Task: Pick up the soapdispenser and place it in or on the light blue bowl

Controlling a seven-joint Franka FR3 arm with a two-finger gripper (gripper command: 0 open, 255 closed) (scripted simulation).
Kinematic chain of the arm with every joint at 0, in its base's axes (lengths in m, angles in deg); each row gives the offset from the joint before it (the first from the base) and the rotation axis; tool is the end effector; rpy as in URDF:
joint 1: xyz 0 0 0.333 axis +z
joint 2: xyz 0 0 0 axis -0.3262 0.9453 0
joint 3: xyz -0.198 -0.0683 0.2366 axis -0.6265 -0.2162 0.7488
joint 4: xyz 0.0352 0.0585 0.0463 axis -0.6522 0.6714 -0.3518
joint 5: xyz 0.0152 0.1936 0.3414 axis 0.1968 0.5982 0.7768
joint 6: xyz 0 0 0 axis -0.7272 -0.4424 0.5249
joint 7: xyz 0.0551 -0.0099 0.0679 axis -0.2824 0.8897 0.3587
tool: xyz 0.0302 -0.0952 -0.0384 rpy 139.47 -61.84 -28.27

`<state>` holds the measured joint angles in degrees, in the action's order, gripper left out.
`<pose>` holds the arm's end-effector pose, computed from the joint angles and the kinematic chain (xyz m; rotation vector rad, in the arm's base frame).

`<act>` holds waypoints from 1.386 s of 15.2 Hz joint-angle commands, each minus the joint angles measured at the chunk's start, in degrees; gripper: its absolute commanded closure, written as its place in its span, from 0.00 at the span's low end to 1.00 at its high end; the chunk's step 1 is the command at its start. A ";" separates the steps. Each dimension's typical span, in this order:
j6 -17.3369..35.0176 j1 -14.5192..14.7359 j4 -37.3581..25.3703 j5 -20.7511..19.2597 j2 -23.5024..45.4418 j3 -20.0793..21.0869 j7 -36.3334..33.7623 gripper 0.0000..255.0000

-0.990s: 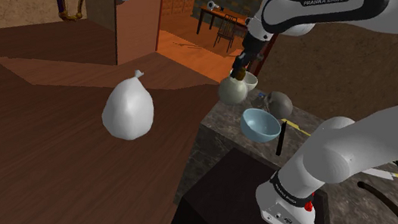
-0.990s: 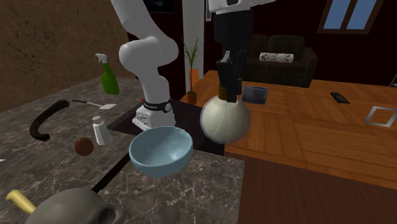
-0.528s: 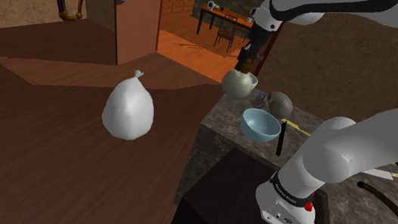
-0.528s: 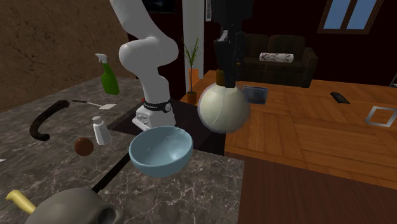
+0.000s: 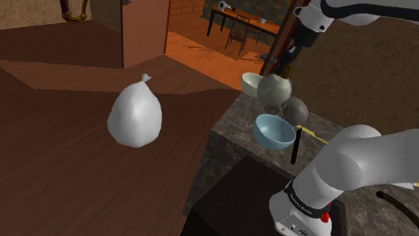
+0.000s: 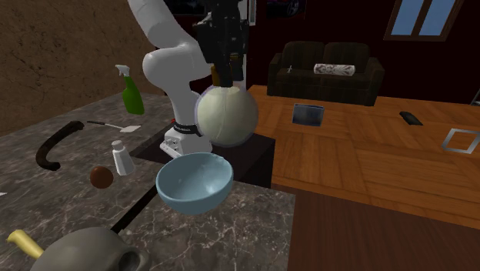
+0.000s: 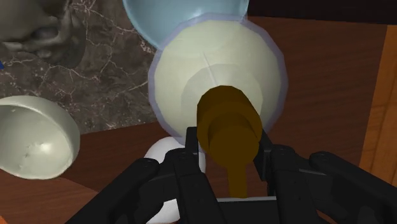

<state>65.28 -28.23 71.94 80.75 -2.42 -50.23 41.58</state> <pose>0.2917 -0.1814 0.5307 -3.1147 -0.1475 -0.1961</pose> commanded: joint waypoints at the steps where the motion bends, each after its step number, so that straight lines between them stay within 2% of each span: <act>1: -2.89 -1.51 0.27 -1.26 -3.18 -1.12 1.89 1.00; 5: -8.69 -4.49 -0.47 -3.91 -8.48 -3.70 6.13 1.00; 21: 2.91 -6.19 11.88 -7.10 -9.17 -7.07 6.40 1.00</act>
<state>67.34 -34.35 83.20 73.86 -11.75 -57.04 47.96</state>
